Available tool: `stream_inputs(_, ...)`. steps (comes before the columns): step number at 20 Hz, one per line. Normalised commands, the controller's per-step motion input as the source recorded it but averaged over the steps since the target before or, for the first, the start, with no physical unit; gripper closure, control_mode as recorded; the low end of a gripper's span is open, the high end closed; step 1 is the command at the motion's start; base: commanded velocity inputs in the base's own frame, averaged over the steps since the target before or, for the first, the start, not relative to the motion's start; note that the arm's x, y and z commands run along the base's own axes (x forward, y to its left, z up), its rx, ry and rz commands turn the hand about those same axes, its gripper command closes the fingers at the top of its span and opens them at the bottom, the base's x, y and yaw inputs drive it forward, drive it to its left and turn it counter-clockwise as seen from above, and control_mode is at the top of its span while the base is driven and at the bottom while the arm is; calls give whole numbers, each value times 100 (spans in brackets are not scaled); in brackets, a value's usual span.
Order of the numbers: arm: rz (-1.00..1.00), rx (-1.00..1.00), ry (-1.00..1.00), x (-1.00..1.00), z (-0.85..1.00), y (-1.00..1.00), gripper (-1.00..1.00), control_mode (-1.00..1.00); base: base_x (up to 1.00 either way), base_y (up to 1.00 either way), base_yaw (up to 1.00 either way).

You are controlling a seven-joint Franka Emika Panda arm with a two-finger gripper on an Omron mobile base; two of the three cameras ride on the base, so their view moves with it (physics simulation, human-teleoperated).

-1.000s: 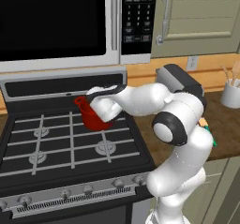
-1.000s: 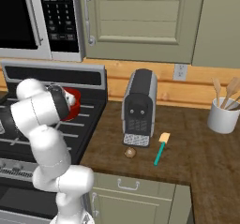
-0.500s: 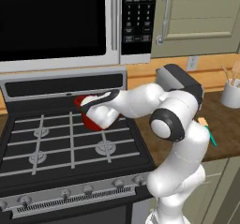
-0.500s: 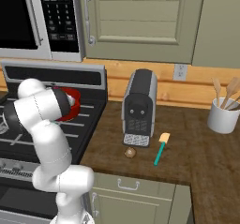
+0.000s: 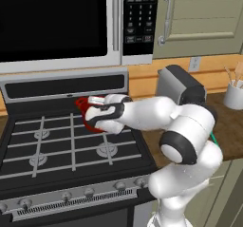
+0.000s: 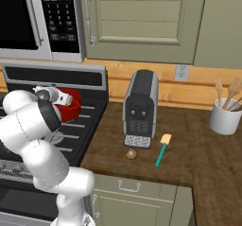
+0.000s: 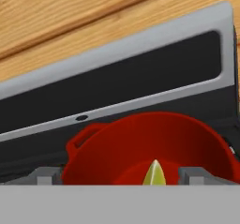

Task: Put the mushroom and lemon wedge in the pot. Retrieve the spatula and lightly stir the vegetables in the pot.

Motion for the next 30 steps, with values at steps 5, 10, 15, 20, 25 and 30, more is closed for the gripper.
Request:
stream_inputs(5, 0, 3, 16, -47, 100, 0, -100, -100, 0, 0, 0)
stream_inputs(10, 0, 1, 47, -47, 100, -1, -100, -100, 0, 0, 0)
stream_inputs(15, -2, -1, 58, -70, 49, -17, -100, -100, 0, 0, 0)
stream_inputs(20, -2, -8, 54, -72, -13, -76, -100, -100, 0, 0, 0)
stream_inputs(25, 0, 0, 30, -71, -88, -100, -100, -100, 0, 0, 0)
stream_inputs(30, 0, 0, 26, -34, -74, -100, -100, -100, 0, 0, 0)
